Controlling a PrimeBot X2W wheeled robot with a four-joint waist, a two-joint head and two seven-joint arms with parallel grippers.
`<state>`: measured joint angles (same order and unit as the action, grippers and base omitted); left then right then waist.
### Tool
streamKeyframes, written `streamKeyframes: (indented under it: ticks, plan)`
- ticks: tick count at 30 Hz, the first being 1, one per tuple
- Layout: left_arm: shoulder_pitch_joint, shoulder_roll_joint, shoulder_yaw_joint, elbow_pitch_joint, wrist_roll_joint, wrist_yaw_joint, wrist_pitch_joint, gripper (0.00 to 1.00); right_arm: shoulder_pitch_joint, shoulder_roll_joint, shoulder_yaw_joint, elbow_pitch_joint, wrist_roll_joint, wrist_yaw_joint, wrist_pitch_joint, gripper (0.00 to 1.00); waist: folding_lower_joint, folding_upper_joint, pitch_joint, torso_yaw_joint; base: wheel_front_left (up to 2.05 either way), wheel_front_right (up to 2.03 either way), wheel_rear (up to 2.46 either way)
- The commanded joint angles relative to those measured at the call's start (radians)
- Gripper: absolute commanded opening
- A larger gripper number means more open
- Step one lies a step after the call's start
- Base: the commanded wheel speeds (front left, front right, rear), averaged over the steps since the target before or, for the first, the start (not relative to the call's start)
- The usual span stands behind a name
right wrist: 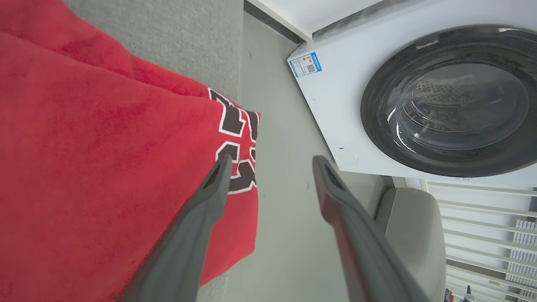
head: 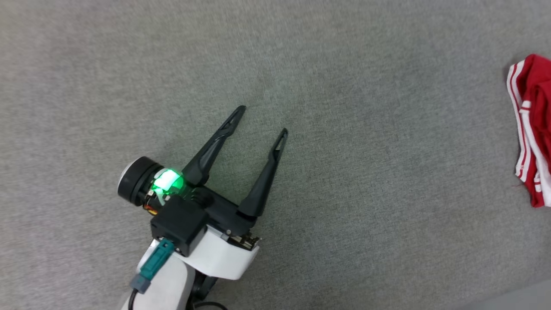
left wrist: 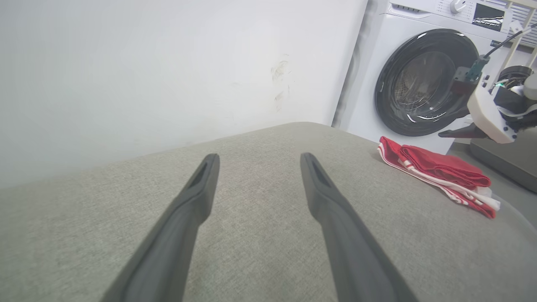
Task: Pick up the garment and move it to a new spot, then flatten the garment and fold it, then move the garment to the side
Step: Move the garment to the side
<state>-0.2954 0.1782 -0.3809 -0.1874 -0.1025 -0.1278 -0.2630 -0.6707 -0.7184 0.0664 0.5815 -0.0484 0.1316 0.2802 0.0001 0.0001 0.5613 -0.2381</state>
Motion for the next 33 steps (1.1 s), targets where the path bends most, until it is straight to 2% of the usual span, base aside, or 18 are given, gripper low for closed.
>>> streamKeyframes:
  ticks: [1,6,12,14,18,22,28,33]
  plan:
    - [0.024,-0.012,0.023,0.008,-0.008,0.005,-0.002,1.0,0.019,0.016,-0.012,-0.034,0.014,-0.002,-0.014,1.0,-0.0001,-0.0001,-0.077,0.025,0.0,0.0,0.0]
    - [0.075,-0.038,0.093,0.025,-0.019,0.01,-0.002,1.0,0.062,0.082,-0.043,-0.167,0.074,-0.002,-0.032,1.0,-0.0001,-0.0001,-0.183,0.065,0.0,0.0,0.0]
    - [0.147,-0.066,0.188,0.062,-0.034,0.022,-0.002,1.0,0.184,0.199,-0.066,-0.363,0.175,-0.002,-0.058,1.0,-0.0001,-0.0001,-0.299,0.132,0.0,0.0,0.0]
    - [0.159,-0.072,0.199,0.067,-0.034,0.023,-0.002,1.0,0.208,0.214,-0.074,-0.395,0.181,-0.001,-0.065,1.0,-0.0001,-0.0001,-0.318,0.145,0.0,0.0,0.0]
    - [0.207,-0.082,0.25,0.086,-0.027,0.03,-0.002,1.0,0.318,0.318,-0.102,-0.522,0.209,-0.001,-0.104,1.0,-0.0001,-0.0001,-0.38,0.185,0.0,0.0,0.0]
    - [0.249,-0.085,0.293,0.117,-0.011,0.045,-0.002,1.0,0.414,0.423,-0.123,-0.617,0.189,-0.001,-0.156,1.0,-0.0001,-0.0001,-0.427,0.211,0.0,0.0,0.0]
    - [0.286,-0.101,0.32,0.142,-0.02,0.044,-0.002,1.0,0.549,0.551,-0.127,-0.689,0.168,-0.001,-0.227,1.0,-0.0001,-0.0001,-0.466,0.239,0.0,0.0,0.0]
    - [0.312,-0.109,0.347,0.165,-0.024,0.04,-0.002,1.0,0.624,0.586,-0.091,-0.663,0.15,-0.001,-0.337,1.0,-0.0001,-0.0001,-0.492,0.251,0.0,0.0,0.0]
